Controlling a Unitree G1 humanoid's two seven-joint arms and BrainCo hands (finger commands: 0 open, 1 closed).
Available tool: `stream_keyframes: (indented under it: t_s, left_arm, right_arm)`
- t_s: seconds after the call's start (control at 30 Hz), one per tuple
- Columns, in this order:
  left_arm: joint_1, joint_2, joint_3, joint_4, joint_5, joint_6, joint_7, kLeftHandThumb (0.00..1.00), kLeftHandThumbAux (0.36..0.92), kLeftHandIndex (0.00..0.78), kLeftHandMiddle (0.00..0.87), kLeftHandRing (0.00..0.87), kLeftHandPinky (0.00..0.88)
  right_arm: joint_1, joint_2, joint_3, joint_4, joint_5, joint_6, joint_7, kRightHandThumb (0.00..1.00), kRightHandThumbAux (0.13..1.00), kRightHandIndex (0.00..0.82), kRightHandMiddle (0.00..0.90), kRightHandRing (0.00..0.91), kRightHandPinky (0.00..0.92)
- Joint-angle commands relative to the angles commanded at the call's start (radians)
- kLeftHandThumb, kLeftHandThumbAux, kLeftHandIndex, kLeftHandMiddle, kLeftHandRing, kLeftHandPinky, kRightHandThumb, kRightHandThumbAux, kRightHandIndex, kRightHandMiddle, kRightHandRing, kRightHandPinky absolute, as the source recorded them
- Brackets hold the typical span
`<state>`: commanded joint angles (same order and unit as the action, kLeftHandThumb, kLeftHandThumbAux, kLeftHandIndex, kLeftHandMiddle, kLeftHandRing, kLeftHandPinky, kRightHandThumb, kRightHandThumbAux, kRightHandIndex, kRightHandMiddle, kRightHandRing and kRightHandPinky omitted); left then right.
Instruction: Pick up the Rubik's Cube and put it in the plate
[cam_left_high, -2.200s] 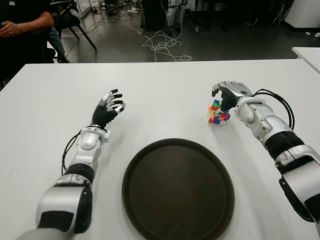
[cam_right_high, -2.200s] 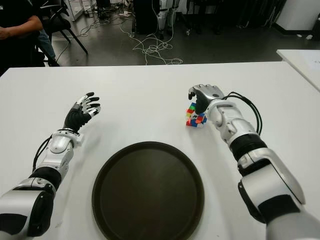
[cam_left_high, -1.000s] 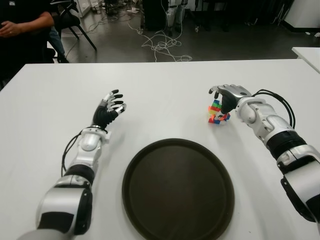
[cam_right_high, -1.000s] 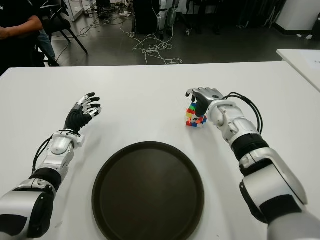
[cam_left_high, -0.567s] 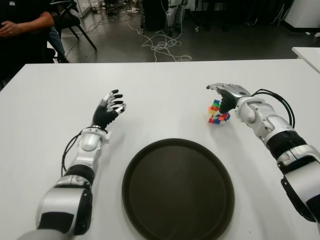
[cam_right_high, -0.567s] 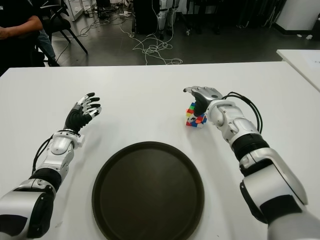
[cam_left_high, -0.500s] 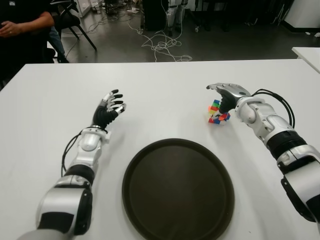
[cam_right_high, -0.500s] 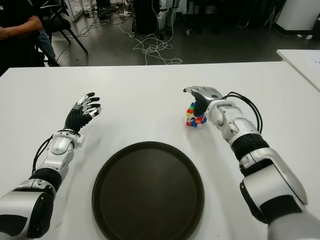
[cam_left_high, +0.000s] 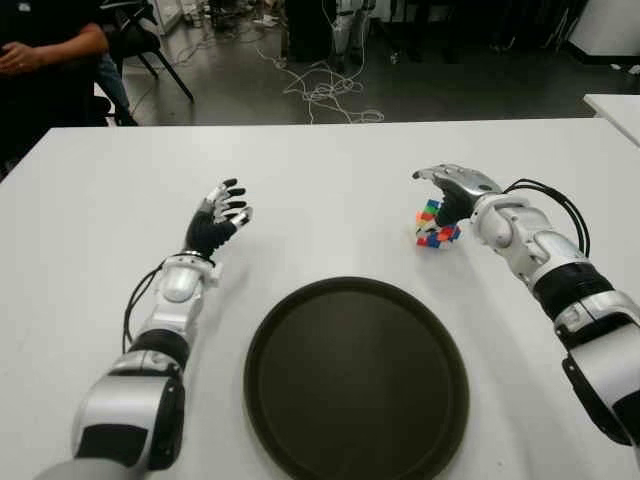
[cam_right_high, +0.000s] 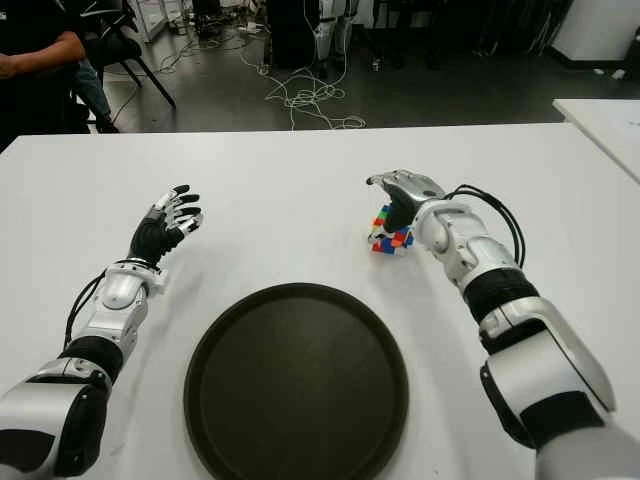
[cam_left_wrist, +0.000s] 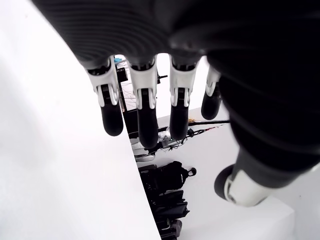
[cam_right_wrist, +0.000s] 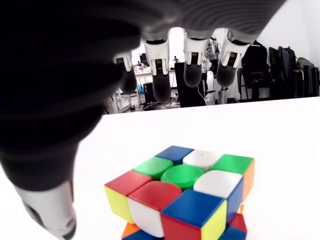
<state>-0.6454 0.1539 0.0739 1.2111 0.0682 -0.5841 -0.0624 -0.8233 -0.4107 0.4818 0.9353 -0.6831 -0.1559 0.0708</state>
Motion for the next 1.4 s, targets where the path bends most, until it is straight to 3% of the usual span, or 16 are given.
stream_keyframes:
  t_s: [0.77,1.0,1.4]
  left_arm:
    - [0.001,0.001,-0.001,0.000,0.000,-0.007,-0.006,0.167,0.690,0.107,0.197,0.201,0.202]
    - [0.003,0.001,0.000,-0.002,-0.001,-0.010,-0.007,0.151,0.714,0.107,0.198,0.197,0.186]
    - [0.004,0.004,-0.001,0.000,0.001,-0.013,-0.003,0.166,0.713,0.120,0.206,0.203,0.197]
  right_arm:
    - [-0.002,-0.003,-0.005,0.008,0.005,-0.019,0.034,0.000,0.742,0.000,0.000,0.000,0.000]
    - [-0.007,0.000,-0.004,0.011,0.002,-0.012,0.063,0.000,0.757,0.000,0.000,0.000,0.000]
    - [-0.039,0.037,0.021,0.109,-0.014,0.009,0.077,0.000,0.747,0.000,0.000,0.000,0.000]
